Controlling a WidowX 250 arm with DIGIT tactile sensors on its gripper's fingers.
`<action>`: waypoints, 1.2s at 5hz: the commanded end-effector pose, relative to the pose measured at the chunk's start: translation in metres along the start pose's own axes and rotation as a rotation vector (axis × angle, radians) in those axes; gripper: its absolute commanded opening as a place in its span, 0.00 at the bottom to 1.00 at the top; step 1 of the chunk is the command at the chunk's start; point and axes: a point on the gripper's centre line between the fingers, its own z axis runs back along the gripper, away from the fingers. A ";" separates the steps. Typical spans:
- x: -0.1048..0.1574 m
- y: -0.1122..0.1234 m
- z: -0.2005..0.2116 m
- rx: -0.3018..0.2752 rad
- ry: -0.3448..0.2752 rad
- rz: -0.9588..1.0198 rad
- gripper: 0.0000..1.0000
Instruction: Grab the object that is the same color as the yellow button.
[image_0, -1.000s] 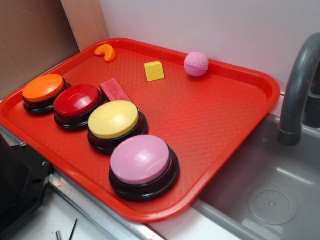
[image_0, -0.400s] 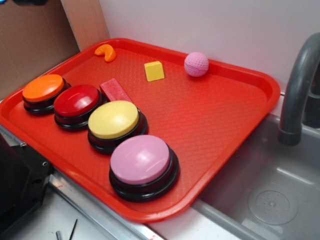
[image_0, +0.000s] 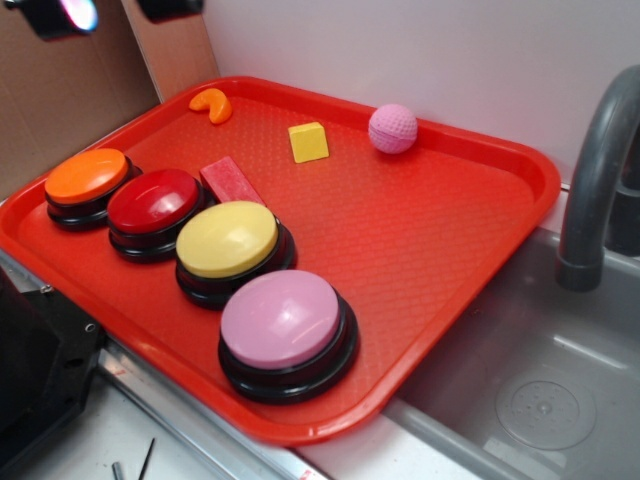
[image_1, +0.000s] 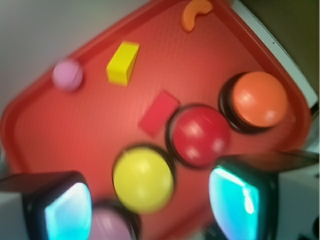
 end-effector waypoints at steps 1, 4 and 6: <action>0.051 -0.022 -0.044 0.008 -0.122 0.212 1.00; 0.106 -0.023 -0.116 0.093 -0.139 0.339 1.00; 0.104 -0.021 -0.139 0.089 -0.066 0.317 1.00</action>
